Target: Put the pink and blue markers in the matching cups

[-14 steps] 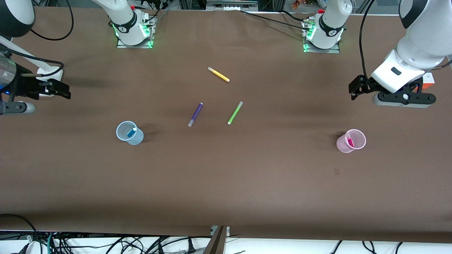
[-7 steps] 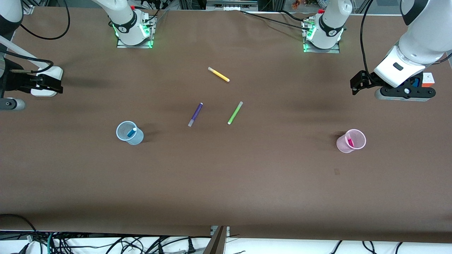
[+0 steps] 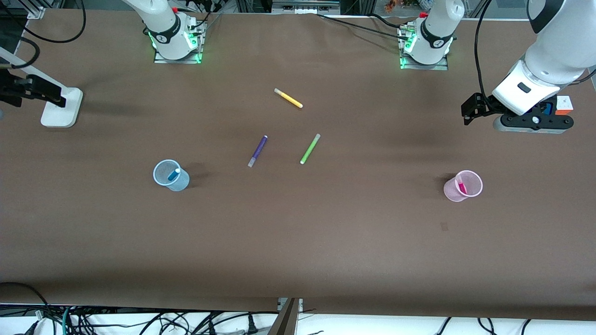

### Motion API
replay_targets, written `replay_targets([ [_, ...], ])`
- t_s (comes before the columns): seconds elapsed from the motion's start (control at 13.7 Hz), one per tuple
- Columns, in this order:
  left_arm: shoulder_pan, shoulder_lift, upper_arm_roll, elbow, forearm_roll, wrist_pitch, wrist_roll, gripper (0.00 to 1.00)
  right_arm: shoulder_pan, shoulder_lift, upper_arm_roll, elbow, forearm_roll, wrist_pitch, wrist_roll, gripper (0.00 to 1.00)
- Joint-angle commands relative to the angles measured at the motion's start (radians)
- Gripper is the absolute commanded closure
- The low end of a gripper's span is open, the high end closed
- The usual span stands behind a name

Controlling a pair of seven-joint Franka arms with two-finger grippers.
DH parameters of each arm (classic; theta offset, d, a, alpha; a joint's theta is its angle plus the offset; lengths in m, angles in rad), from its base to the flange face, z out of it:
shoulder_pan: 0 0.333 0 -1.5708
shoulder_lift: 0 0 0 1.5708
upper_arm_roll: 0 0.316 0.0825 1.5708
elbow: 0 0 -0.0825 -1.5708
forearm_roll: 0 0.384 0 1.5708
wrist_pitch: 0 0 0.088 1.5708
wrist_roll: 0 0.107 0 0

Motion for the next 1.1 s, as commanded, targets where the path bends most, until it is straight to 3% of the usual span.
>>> replay_targets([
  [0.0,0.013,-0.011,-0.008,-0.005,-0.019,0.007,0.023,0.00,-0.045,-0.122,0.047,-0.166,-0.003,0.080,0.008,0.01],
  [1.02,0.003,-0.005,-0.008,0.018,-0.016,-0.015,0.019,0.00,-0.065,-0.123,0.074,-0.178,-0.001,0.071,0.005,0.01],
])
